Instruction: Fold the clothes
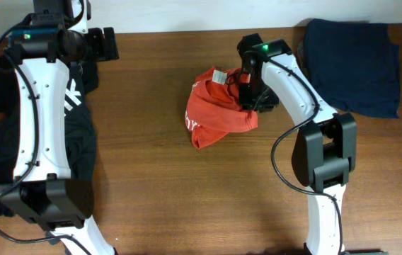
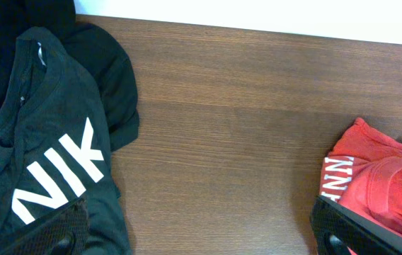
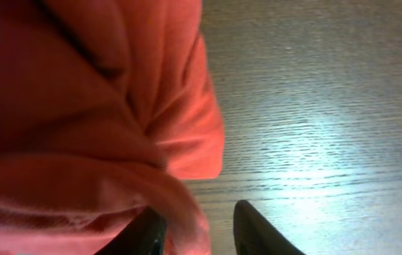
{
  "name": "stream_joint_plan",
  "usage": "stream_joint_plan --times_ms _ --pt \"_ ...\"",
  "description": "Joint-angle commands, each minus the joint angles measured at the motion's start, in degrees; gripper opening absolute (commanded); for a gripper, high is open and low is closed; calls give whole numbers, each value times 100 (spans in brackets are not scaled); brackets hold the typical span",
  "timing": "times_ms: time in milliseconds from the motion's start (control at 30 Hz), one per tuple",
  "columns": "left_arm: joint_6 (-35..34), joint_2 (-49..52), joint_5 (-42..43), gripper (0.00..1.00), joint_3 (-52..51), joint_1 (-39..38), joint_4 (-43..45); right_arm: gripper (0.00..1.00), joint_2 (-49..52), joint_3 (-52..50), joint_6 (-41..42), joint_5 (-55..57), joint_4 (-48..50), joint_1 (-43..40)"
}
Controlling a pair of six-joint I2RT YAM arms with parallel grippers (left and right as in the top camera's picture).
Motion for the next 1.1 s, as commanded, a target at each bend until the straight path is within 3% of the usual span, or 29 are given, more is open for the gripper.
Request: stream_joint_plan --times_ms 0,200,867,967,1067 --pt "-9 50 -85 99 -35 24 -4 40 -238 575 -407 -442 -70 -68" --pt "-9 50 -83 99 -35 24 -2 51 -238 1620 -658 -433 -81 -61" --pt "-13 50 -83 99 -35 20 0 50 684 1567 -564 -645 1412 111" --pt "-13 50 -83 99 -35 17 -4 41 754 1569 -468 -649 1578 111" --pt "-13 50 -83 99 -35 17 -9 16 769 1567 -433 -643 1788 111"
